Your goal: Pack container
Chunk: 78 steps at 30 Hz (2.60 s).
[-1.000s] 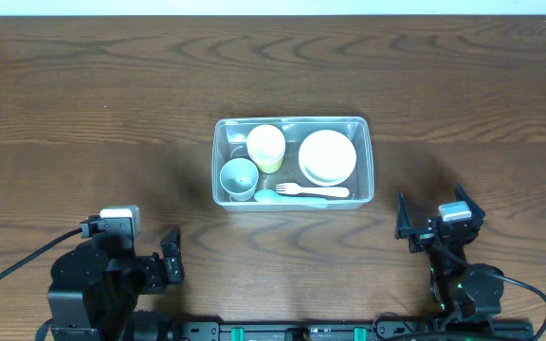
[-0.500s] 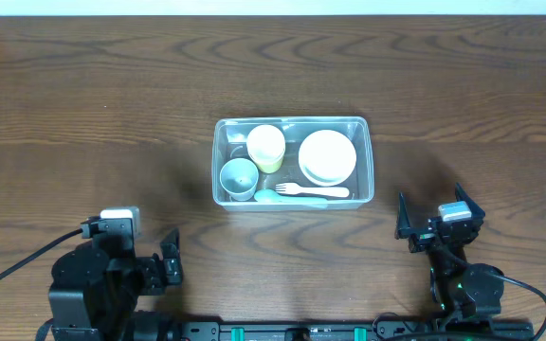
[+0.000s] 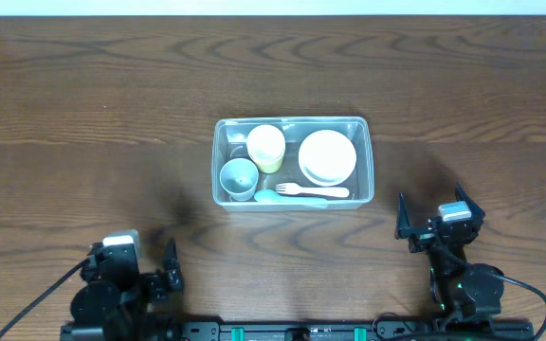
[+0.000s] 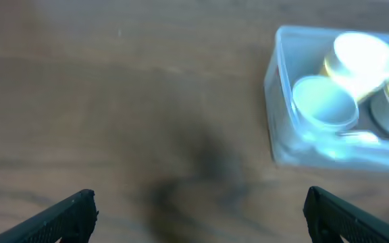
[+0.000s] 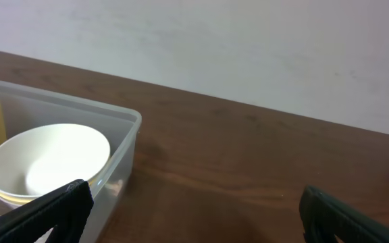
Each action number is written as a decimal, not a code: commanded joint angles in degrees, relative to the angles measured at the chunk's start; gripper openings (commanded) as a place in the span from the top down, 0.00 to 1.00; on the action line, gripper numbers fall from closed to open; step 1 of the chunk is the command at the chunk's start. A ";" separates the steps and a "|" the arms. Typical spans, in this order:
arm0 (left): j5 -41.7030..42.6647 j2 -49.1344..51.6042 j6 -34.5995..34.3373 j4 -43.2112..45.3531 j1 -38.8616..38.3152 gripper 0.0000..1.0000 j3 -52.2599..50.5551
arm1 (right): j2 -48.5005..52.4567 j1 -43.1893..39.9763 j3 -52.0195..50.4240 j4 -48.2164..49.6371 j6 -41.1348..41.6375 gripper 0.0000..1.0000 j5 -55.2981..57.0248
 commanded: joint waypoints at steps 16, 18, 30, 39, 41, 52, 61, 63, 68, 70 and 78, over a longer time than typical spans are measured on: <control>-0.66 -2.86 1.84 50.88 0.46 0.02 -28.61 | -0.35 0.50 -0.11 -0.20 -0.61 0.01 -0.24; -0.68 -2.86 2.99 53.09 0.48 0.02 -29.81 | -0.35 0.50 -0.11 -0.20 -0.61 0.01 -0.24; -0.59 -2.86 5.25 48.54 0.46 0.02 -30.80 | -0.35 0.50 -0.11 -0.17 -0.61 0.01 -0.24; -0.59 -2.78 5.25 48.54 0.48 0.02 -30.80 | -0.35 0.50 -0.11 -0.20 -0.61 0.01 -0.24; -0.59 -2.73 5.25 48.54 0.48 0.02 -30.80 | -0.35 0.50 -0.11 -0.20 -0.61 0.01 -0.24; -0.59 -2.73 5.25 48.54 0.48 0.02 -30.80 | -0.33 0.50 -0.11 -0.20 -0.61 0.01 -0.24; -0.59 -2.73 5.25 48.54 0.48 0.02 -30.80 | -0.35 0.50 -0.11 -0.20 -0.61 0.01 -0.24; -0.59 -2.73 5.25 48.54 0.46 0.02 -30.80 | -0.35 0.50 -0.11 -0.20 -0.61 0.01 -0.22; -0.59 -2.73 5.25 48.57 0.48 0.02 -30.80 | -0.33 0.50 -0.11 -0.20 -0.61 0.01 -0.24; -0.59 -2.73 5.25 48.54 0.48 0.02 -30.80 | -0.35 0.50 -0.11 -0.20 -0.61 0.01 -0.22; -0.59 -2.73 5.25 48.54 0.48 0.02 -30.80 | -0.33 0.50 -0.11 -0.20 -0.61 0.01 -0.24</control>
